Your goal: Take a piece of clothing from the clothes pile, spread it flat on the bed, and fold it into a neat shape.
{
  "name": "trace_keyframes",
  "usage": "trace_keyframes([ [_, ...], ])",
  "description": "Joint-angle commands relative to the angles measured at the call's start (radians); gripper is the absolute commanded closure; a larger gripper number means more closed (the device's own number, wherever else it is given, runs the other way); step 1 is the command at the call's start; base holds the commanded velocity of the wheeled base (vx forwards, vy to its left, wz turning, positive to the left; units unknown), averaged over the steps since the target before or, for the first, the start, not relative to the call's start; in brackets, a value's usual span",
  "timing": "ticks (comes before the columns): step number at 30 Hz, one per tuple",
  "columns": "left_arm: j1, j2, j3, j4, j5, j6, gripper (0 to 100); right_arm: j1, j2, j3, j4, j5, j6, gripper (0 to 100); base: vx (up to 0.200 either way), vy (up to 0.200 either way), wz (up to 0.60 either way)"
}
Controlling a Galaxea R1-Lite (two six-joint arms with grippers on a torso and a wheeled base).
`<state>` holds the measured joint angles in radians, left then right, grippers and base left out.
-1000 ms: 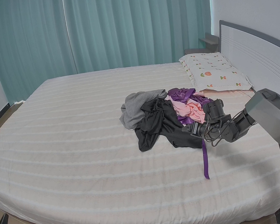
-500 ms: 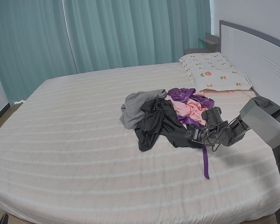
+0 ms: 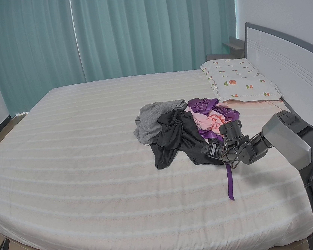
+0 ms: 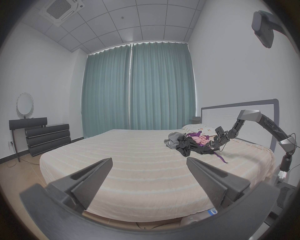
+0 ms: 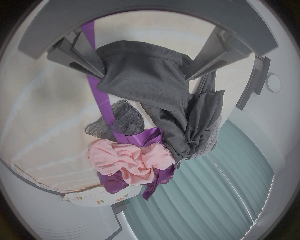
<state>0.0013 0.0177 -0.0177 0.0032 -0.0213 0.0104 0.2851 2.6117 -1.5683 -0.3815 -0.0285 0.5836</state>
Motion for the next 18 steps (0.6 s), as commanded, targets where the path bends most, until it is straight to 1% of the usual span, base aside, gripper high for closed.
trace_keyframes([
  [1, 0.0, -0.012, 0.018, 0.0, 0.0, 0.0, 0, 0.011, 0.033, -0.035, 0.003, -0.001, -0.005, 0, 0.0, 0.0, 0.0],
  [4, 0.0, -0.012, 0.018, 0.0, 0.0, 0.0, 0, 0.025, 0.036, -0.035, 0.012, -0.001, -0.008, 0, 0.0, 0.0, 0.0],
  [5, 0.0, -0.012, 0.018, 0.0, 0.0, 0.0, 0, 0.029, 0.037, -0.036, 0.015, -0.001, -0.01, 100, 0.0, 0.0, 0.0],
  [9, 0.0, -0.012, 0.018, 0.0, 0.0, 0.0, 0, 0.032, 0.037, -0.039, 0.021, -0.001, -0.024, 100, 0.0, 0.0, 0.0],
  [12, 0.0, -0.012, 0.018, 0.0, 0.0, 0.0, 0, 0.032, 0.037, -0.036, 0.026, -0.001, -0.05, 100, 0.0, 0.0, 0.0],
  [15, 0.0, -0.012, 0.018, 0.0, 0.0, 0.0, 0, 0.034, 0.037, -0.036, 0.03, 0.001, -0.048, 100, 0.0, 0.0, 0.0],
  [18, 0.0, -0.012, 0.018, 0.0, 0.0, 0.0, 0, 0.035, 0.019, -0.029, 0.019, 0.009, -0.025, 100, 0.0, 0.0, 0.0],
])
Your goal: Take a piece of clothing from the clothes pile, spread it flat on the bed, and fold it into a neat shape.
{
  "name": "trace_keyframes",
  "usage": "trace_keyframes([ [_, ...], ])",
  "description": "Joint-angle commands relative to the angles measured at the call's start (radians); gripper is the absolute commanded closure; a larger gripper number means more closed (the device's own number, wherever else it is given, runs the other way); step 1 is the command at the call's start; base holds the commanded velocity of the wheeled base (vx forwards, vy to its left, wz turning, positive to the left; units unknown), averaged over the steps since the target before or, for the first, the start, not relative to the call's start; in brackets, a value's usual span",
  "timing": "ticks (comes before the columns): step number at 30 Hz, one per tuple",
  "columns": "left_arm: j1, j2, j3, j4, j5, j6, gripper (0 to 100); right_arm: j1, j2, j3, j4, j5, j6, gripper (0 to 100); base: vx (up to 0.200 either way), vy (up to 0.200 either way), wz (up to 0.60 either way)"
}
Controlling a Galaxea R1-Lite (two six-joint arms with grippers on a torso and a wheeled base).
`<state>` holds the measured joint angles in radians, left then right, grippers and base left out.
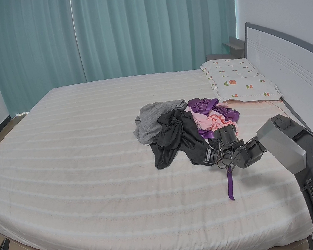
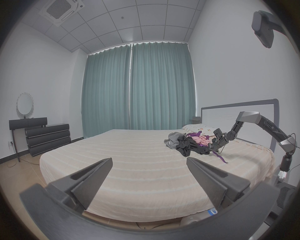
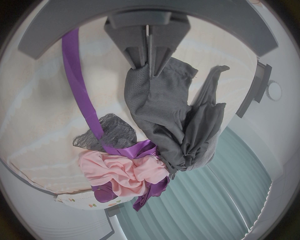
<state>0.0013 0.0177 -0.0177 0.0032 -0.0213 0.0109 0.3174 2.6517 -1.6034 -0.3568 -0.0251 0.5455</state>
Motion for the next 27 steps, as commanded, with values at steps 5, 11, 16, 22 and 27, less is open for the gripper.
trace_keyframes([
  [5, 0.0, -0.012, 0.018, 0.0, 0.0, 0.0, 0, 0.002, -0.113, 0.045, -0.005, 0.025, 0.172, 100, 0.0, 0.0, 0.0],
  [11, 0.0, -0.012, 0.018, 0.0, 0.0, 0.0, 0, 0.0, -0.315, 0.315, -0.074, 0.186, 0.234, 100, 0.0, 0.0, 0.0],
  [16, 0.0, -0.012, 0.018, 0.0, 0.0, 0.0, 0, 0.015, -0.504, 0.652, -0.338, 0.317, 0.32, 100, 0.0, 0.0, 0.0],
  [22, 0.0, -0.012, 0.018, 0.0, 0.0, 0.0, 0, 0.035, -0.682, 0.901, -0.584, 0.337, 0.383, 100, 0.0, 0.0, 0.0],
  [27, 0.0, -0.012, 0.018, 0.0, 0.0, 0.0, 0, 0.088, -0.808, 1.013, -0.712, 0.346, 0.427, 100, 0.0, 0.0, 0.0],
])
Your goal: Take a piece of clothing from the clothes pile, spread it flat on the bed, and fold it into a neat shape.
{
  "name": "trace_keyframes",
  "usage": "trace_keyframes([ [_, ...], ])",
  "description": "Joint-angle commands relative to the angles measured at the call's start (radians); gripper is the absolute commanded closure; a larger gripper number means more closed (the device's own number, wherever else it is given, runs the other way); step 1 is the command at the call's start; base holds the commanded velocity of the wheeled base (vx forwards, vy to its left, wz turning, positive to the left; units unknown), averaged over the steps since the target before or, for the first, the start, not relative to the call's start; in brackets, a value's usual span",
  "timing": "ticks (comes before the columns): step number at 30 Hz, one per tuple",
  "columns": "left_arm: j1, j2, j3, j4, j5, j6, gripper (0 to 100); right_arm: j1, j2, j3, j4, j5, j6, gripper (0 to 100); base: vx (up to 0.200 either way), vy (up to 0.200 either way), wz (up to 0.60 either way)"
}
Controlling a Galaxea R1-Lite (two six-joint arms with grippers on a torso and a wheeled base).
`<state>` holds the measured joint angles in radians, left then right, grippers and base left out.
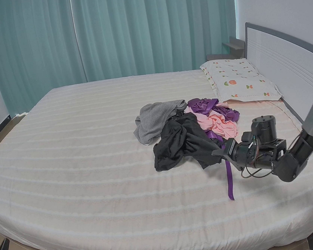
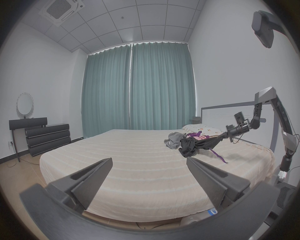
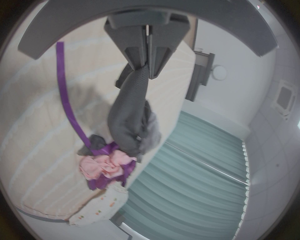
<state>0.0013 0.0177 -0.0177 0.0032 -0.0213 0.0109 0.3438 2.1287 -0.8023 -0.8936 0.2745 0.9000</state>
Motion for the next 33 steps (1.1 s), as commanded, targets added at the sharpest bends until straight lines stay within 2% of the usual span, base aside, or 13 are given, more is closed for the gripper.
trace_keyframes([
  [1, 0.0, -0.012, 0.018, 0.0, 0.0, 0.0, 0, 0.072, -0.302, 0.215, -0.189, 0.043, 0.069, 100, 0.0, 0.0, 0.0],
  [7, 0.0, -0.012, 0.018, 0.0, 0.0, 0.0, 0, 0.123, -0.403, 0.121, -0.18, 0.042, 0.046, 100, 0.0, 0.0, 0.0],
  [19, 0.0, -0.012, 0.018, 0.0, 0.0, 0.0, 0, 0.139, -0.518, -0.047, -0.154, 0.028, -0.009, 100, 0.0, 0.0, 0.0],
  [30, -0.001, -0.013, 0.018, -0.006, -0.014, 0.006, 0, 0.155, -0.51, 0.094, -0.162, 0.029, -0.035, 100, 0.0, 0.0, 0.0],
  [33, -0.001, -0.013, 0.018, -0.009, -0.054, 0.012, 0, 0.156, -0.506, 0.121, -0.162, 0.032, -0.033, 100, 0.0, 0.0, 0.0],
])
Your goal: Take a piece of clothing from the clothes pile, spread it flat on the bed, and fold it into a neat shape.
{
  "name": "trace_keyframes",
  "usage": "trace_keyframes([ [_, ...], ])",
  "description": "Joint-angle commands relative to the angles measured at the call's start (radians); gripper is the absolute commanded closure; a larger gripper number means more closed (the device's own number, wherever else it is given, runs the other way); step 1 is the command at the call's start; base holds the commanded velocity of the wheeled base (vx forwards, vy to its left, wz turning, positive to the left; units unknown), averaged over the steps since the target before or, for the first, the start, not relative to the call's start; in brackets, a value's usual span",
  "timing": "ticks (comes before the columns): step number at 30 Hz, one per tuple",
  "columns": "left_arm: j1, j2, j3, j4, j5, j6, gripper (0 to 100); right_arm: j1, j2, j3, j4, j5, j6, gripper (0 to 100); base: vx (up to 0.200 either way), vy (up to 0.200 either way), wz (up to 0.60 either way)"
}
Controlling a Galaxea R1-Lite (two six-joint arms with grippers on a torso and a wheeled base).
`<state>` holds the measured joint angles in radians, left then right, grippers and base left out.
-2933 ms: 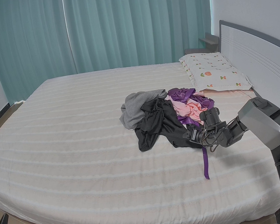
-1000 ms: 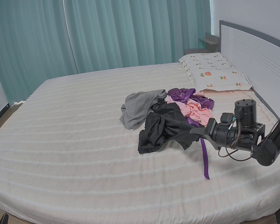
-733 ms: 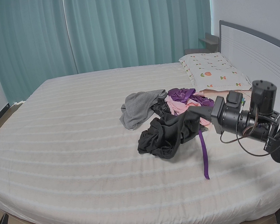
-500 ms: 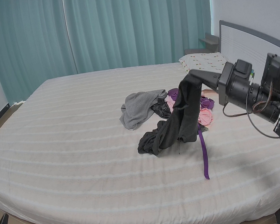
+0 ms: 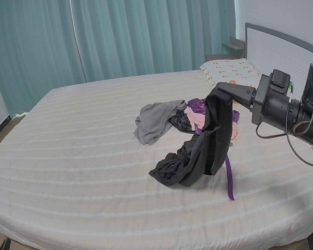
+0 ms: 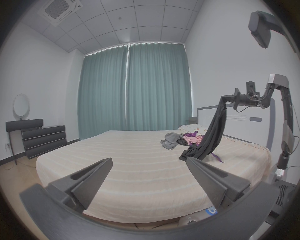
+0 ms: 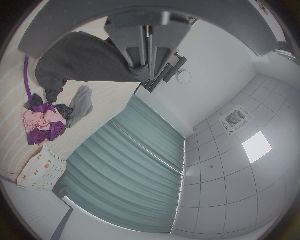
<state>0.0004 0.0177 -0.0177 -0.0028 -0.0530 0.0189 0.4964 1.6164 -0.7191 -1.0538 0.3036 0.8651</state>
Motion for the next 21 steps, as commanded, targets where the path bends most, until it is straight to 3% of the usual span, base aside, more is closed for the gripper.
trace_keyframes([
  [1, 0.0, -0.015, 0.018, -0.003, -0.03, 0.007, 0, 0.002, 0.013, 0.047, -0.005, 0.005, 0.002, 100, 0.0, 0.0, 0.0],
  [6, 0.0, 0.002, -0.016, -0.022, -0.024, -0.001, 0, 0.002, 0.036, 0.069, -0.006, 0.003, 0.008, 100, 0.0, 0.0, 0.0],
  [7, 0.0, 0.085, -0.151, -0.077, -0.015, -0.097, 0, 0.002, 0.037, 0.079, -0.012, 0.002, 0.011, 100, 0.0, 0.0, 0.0],
  [8, 0.0, 0.111, -0.177, -0.089, -0.013, -0.122, 0, 0.002, 0.037, 0.081, -0.012, 0.002, 0.011, 100, 0.0, 0.0, 0.0],
  [9, 0.012, 0.243, -0.277, -0.132, -0.015, -0.218, 0, 0.001, 0.04, 0.089, -0.025, 0.002, 0.012, 100, 0.0, 0.0, 0.0],
  [11, 0.015, 0.32, -0.277, -0.135, -0.027, -0.168, 0, 0.002, 0.046, 0.09, -0.037, 0.002, 0.011, 100, 0.0, 0.0, 0.0],
  [14, -0.005, 0.458, -0.189, -0.125, -0.077, 0.016, 0, 0.001, 0.056, 0.078, -0.066, 0.002, 0.008, 100, 0.0, 0.0, 0.0],
  [18, -0.068, 0.64, -0.14, -0.138, -0.169, 0.049, 0, 0.004, 0.074, 0.027, -0.091, -0.003, 0.005, 100, 0.0, 0.0, 0.0],
  [21, -0.082, 0.705, -0.145, -0.144, -0.171, 0.05, 0, 0.004, 0.074, 0.017, -0.091, -0.004, 0.003, 100, 0.0, 0.0, 0.0],
])
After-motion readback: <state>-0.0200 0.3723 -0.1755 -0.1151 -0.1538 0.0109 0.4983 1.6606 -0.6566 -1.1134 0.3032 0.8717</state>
